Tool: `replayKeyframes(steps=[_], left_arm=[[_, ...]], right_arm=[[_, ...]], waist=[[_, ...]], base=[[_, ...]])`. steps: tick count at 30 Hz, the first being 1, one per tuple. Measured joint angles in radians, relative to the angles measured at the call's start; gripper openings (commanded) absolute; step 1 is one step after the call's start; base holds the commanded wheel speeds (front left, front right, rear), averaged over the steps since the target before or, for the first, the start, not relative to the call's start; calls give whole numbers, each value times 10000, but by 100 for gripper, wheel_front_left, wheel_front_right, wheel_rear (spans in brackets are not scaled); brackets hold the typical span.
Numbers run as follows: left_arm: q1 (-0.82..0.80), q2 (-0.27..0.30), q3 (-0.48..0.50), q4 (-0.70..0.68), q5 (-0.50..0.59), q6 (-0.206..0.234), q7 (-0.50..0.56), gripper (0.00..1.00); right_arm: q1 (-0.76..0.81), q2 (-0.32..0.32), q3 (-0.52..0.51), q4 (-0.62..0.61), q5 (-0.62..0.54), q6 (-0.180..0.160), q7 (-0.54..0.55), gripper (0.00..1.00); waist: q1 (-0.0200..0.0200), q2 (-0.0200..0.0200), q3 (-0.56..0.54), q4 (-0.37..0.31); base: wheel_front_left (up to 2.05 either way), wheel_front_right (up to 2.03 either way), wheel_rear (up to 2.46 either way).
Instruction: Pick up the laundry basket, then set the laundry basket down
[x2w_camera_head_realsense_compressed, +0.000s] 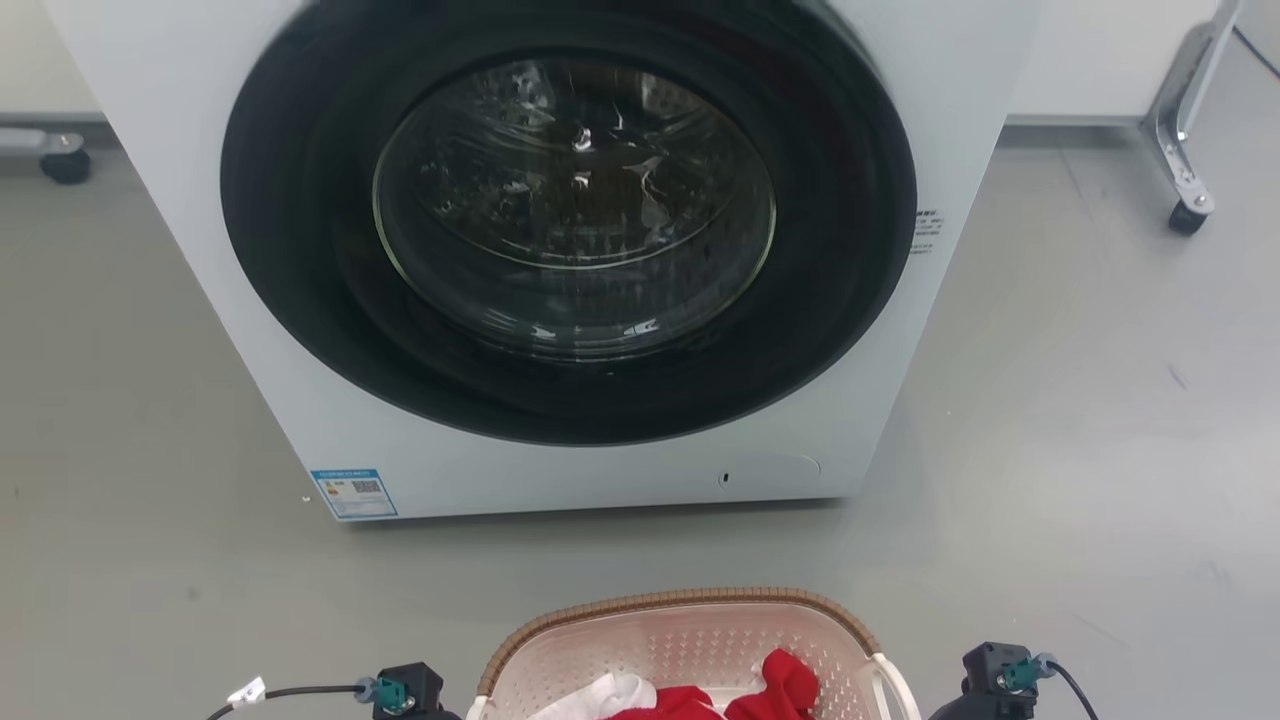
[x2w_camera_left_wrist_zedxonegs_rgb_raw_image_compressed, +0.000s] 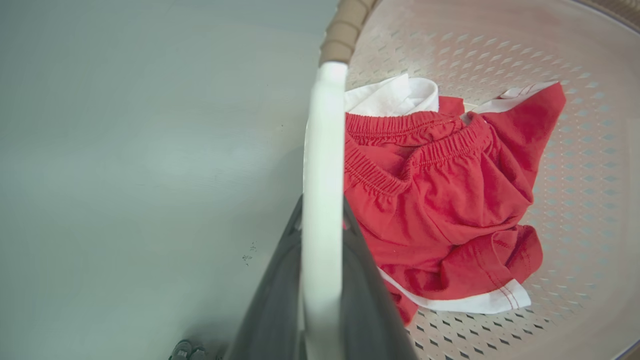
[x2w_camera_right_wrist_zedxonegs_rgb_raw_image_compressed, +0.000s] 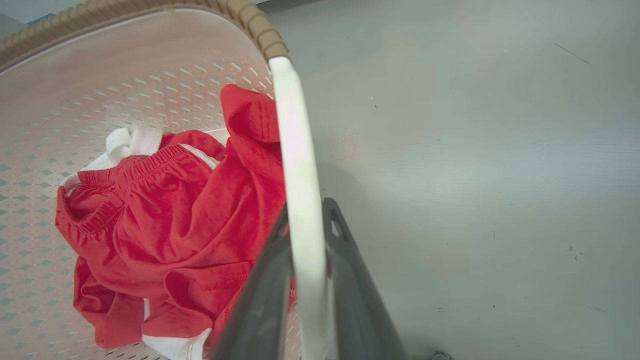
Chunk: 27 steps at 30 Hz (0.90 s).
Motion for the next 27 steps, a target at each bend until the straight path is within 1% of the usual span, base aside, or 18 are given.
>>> replayKeyframes(steps=[4,11,27], left_arm=[[161,4,-142,13,-35,12,75,0],[381,2,-238,25,-209,92,176,0],[414,17,-514,-35,-598,267,293,0]], right_arm=[[216,8,4,2,10,0,84,0],[381,19,12,12,79,0,249,0],[396,23,71,19,104,-2,385,0]], waist=[[0,0,-393,41],[0,0,-758,125],[1,1,-894,178]], base=[[0,0,0],[0,0,0],[0,0,0]])
